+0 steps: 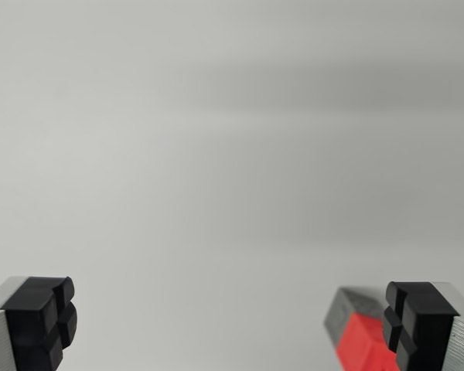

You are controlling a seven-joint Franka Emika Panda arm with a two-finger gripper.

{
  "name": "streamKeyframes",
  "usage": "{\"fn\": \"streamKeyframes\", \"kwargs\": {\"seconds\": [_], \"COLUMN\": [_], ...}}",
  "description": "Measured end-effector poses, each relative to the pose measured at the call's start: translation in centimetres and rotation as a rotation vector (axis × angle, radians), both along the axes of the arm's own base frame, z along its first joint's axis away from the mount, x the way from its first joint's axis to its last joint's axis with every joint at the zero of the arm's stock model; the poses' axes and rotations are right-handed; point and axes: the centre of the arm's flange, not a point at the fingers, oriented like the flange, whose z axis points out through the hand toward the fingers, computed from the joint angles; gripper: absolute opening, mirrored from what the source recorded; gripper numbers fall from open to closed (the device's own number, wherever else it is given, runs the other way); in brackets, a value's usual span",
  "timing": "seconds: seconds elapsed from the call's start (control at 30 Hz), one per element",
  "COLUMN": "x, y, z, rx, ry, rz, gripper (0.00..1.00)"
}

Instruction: Destack cube

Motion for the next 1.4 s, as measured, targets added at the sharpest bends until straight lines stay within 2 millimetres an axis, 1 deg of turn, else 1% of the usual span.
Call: {"fn": "streamKeyframes", "kwargs": {"seconds": [0.47, 0.8, 1.4], "x": [0.0, -0.4, -2.3], "y": [0.0, -0.3, -1.8], "z": [0.0, -0.5, -2.2], "rx": [0.0, 0.0, 0.004], "ry": [0.0, 0.005, 0.012], "rz": [0.0, -0.005, -0.032], "gripper": [1.0, 1.0, 1.0]}}
